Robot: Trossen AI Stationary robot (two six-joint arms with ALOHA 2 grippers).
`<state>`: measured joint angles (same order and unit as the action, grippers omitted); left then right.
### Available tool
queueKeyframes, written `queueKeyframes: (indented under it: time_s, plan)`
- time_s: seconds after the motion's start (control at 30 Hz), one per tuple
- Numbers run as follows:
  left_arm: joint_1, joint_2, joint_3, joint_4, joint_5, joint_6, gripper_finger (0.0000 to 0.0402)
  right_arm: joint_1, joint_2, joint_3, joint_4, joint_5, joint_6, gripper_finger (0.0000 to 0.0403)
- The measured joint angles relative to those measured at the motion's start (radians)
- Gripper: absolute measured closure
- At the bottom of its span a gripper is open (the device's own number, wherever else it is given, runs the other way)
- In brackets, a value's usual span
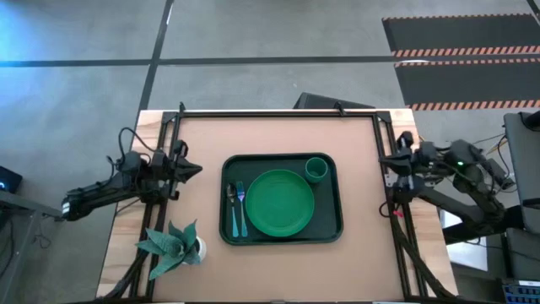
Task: Pick and place plate/cup/fork/spoon on tray
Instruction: Return to Home Position
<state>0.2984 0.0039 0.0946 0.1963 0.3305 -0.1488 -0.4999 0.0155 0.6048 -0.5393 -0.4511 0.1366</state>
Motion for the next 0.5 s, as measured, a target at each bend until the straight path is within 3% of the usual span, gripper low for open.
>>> queueKeyframes:
  time_s: [0.33, 0.5]
  plan:
    - [0.000, -0.004, -0.025, 0.048, 0.014, -0.002, 0.0402, 0.000, -0.015, -0.266, 0.321, -0.076, 0.090, 0.0394]
    - [0.000, -0.003, -0.025, 0.049, 0.016, -0.001, 0.0402, 0.000, -0.016, -0.410, 0.609, -0.098, 0.132, 0.0394]
